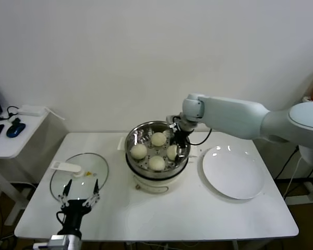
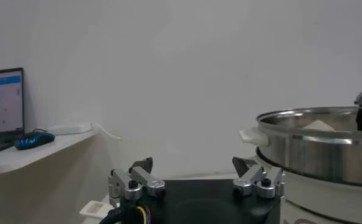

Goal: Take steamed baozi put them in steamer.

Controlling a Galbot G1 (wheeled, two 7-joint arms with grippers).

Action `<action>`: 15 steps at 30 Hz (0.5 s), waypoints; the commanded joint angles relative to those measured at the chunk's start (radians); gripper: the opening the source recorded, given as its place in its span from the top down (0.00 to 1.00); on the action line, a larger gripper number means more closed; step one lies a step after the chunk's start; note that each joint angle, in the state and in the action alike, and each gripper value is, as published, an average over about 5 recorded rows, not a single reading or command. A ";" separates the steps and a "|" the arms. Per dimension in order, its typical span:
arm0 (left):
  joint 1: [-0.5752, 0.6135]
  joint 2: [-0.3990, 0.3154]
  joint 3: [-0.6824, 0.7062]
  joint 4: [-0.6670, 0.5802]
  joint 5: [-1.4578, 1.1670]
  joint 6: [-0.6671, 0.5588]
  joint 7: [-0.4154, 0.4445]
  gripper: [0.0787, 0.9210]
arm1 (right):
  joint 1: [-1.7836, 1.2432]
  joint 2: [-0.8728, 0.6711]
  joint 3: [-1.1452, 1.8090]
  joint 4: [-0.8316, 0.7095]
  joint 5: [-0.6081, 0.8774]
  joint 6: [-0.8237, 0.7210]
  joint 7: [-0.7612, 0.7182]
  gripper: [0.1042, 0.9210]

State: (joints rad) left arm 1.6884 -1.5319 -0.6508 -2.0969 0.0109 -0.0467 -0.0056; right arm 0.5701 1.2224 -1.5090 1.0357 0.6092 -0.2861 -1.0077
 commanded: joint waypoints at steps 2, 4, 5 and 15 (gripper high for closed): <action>-0.002 0.002 -0.001 0.000 0.002 0.002 0.001 0.12 | 0.030 -0.005 0.016 0.004 0.025 0.010 -0.011 0.12; -0.002 0.004 -0.002 0.000 0.003 0.003 0.001 0.12 | 0.053 -0.016 0.020 0.018 0.047 0.014 -0.016 0.12; -0.003 0.005 -0.003 0.000 0.003 0.003 0.001 0.12 | 0.064 -0.026 0.022 0.030 0.058 0.015 -0.017 0.12; -0.041 0.012 -0.018 0.003 0.014 0.007 -0.026 0.12 | 0.046 -0.258 0.220 0.175 0.025 0.078 0.092 0.12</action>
State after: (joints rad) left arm 1.6717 -1.5240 -0.6620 -2.0949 0.0216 -0.0416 -0.0164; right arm 0.6339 1.1545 -1.4665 1.1015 0.6540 -0.2548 -1.0061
